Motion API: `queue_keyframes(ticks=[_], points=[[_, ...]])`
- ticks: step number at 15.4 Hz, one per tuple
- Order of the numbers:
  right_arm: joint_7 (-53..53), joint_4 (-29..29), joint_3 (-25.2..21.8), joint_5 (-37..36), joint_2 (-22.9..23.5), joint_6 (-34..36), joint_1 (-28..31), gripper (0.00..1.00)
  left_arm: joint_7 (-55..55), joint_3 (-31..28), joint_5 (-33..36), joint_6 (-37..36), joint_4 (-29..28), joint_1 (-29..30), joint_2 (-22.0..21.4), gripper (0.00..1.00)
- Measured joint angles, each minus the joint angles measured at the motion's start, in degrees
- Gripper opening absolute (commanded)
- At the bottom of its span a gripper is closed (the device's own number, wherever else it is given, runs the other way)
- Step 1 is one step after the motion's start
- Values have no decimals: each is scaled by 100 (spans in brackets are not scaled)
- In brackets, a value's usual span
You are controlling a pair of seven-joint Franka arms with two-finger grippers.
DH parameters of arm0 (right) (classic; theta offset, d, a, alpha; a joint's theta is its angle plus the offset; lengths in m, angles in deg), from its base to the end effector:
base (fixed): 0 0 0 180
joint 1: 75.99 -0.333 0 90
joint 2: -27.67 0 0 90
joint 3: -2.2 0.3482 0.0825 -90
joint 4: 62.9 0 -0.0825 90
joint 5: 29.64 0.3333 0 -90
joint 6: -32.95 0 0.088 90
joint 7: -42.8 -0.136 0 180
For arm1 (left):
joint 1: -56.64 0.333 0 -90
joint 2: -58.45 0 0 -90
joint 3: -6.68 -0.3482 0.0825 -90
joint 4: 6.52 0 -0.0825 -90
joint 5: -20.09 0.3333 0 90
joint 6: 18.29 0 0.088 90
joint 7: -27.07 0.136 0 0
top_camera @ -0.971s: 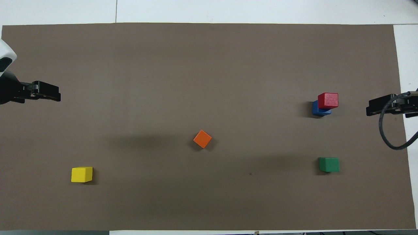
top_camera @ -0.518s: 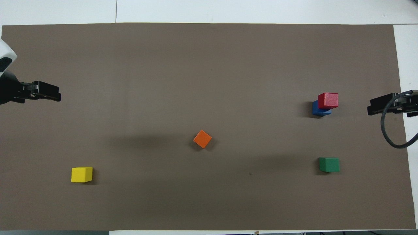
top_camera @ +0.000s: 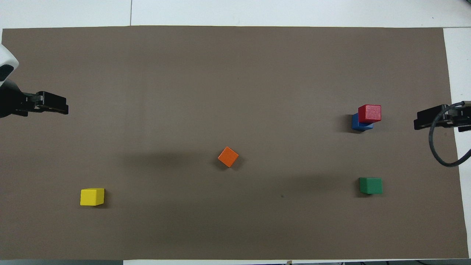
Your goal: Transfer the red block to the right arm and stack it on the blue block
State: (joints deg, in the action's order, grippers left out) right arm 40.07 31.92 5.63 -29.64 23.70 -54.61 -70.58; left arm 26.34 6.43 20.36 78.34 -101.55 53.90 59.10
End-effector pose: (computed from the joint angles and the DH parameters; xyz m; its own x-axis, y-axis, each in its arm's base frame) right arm 0.4725 -0.0152 0.6227 0.9950 -0.0824 -0.0573 -0.0822 -0.9966 0.0069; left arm 0.5161 -0.0219 0.5948 0.9994 -0.0313 0.0166 -0.0312 -0.9995 -0.0045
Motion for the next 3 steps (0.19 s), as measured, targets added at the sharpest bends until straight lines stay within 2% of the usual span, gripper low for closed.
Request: queue_keyframes(ticks=[3], points=[[0,0,-1,0,0,0,22,100,0,0,0,0,0,0,0,100]])
